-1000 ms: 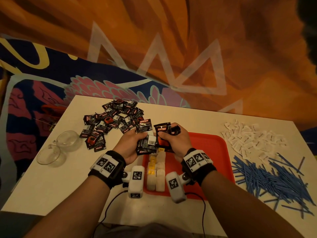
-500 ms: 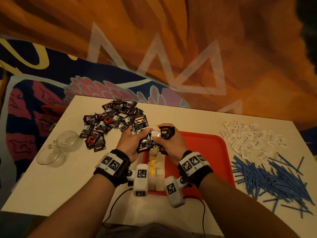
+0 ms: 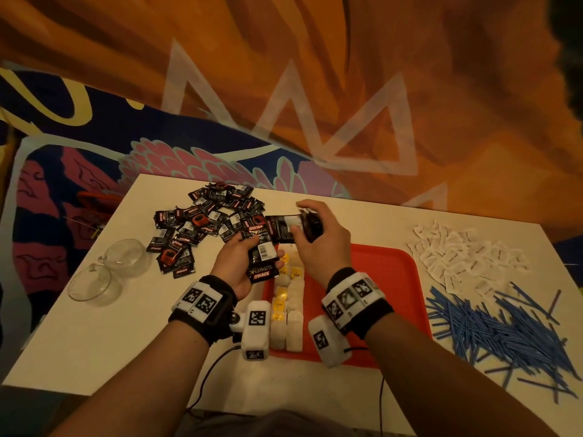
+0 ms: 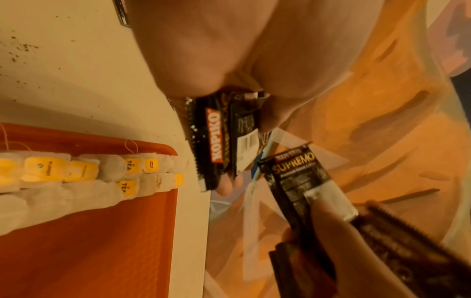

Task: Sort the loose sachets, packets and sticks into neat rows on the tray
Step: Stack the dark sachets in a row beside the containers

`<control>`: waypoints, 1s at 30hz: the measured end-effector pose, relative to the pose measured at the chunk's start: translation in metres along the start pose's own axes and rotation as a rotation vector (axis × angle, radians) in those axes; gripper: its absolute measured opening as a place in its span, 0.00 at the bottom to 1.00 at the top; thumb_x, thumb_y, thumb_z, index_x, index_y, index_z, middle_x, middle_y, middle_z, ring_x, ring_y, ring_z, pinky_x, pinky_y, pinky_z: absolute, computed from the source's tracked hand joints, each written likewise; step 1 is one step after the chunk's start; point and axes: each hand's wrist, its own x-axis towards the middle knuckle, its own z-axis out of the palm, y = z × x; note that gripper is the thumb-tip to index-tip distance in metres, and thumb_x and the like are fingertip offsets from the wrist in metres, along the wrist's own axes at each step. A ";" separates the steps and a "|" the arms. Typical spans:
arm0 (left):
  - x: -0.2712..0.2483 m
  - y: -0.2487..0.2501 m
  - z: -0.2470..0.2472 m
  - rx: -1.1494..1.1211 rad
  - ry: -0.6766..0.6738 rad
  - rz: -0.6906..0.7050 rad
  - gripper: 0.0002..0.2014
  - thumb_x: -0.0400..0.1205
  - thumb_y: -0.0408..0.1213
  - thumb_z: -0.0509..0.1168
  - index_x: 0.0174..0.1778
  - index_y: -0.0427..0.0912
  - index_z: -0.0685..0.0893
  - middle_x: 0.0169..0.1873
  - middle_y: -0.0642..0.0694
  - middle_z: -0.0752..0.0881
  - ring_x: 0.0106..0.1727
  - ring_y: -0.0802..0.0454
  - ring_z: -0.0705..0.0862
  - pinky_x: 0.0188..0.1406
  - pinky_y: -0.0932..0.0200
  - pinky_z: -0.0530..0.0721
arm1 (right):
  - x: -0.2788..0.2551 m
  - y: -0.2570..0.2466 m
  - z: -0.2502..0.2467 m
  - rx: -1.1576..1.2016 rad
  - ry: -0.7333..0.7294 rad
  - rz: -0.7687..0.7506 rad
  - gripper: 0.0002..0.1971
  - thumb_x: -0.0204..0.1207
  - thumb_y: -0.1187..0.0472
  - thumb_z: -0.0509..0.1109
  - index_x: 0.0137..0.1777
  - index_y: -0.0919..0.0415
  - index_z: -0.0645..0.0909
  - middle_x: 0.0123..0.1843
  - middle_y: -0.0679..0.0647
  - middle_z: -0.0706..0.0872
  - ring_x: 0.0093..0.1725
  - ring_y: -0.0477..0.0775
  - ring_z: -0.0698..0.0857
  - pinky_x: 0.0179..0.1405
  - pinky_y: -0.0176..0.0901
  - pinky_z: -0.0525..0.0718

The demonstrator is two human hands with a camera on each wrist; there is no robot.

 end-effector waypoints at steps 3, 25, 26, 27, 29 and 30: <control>-0.001 -0.002 0.001 -0.018 -0.006 -0.009 0.12 0.88 0.29 0.57 0.66 0.38 0.80 0.49 0.33 0.90 0.44 0.37 0.90 0.40 0.42 0.90 | -0.008 -0.001 0.006 -0.328 -0.163 -0.398 0.26 0.68 0.72 0.77 0.66 0.54 0.82 0.52 0.52 0.89 0.49 0.51 0.85 0.49 0.44 0.83; -0.001 -0.006 -0.001 0.077 -0.139 0.016 0.16 0.85 0.30 0.65 0.69 0.35 0.80 0.61 0.31 0.87 0.54 0.35 0.90 0.42 0.45 0.90 | -0.007 0.026 0.012 0.208 -0.190 0.274 0.20 0.66 0.54 0.84 0.53 0.47 0.79 0.47 0.47 0.86 0.45 0.46 0.85 0.48 0.45 0.87; -0.002 -0.006 0.001 0.085 -0.148 0.015 0.15 0.85 0.31 0.65 0.67 0.36 0.81 0.59 0.31 0.88 0.52 0.36 0.90 0.41 0.45 0.90 | -0.006 0.028 0.014 0.241 -0.207 0.313 0.21 0.63 0.54 0.86 0.51 0.48 0.79 0.48 0.49 0.88 0.48 0.49 0.88 0.53 0.51 0.88; -0.003 -0.006 0.002 0.090 -0.158 0.012 0.14 0.85 0.32 0.65 0.66 0.36 0.81 0.57 0.32 0.89 0.50 0.37 0.91 0.38 0.45 0.90 | -0.006 0.030 0.015 0.270 -0.212 0.338 0.21 0.62 0.55 0.87 0.50 0.49 0.80 0.49 0.51 0.89 0.50 0.52 0.89 0.56 0.56 0.88; -0.004 -0.005 0.004 0.069 -0.157 0.002 0.12 0.87 0.37 0.63 0.64 0.37 0.82 0.53 0.34 0.89 0.46 0.40 0.91 0.38 0.44 0.91 | -0.005 0.030 0.016 0.304 -0.201 0.337 0.17 0.64 0.62 0.85 0.47 0.52 0.80 0.47 0.54 0.89 0.48 0.56 0.89 0.57 0.64 0.87; -0.005 -0.005 0.004 0.042 -0.154 -0.006 0.14 0.88 0.39 0.61 0.65 0.37 0.81 0.55 0.34 0.89 0.47 0.40 0.90 0.42 0.44 0.91 | -0.004 0.031 0.016 0.310 -0.193 0.339 0.16 0.66 0.65 0.84 0.45 0.52 0.80 0.45 0.54 0.89 0.47 0.56 0.88 0.57 0.65 0.86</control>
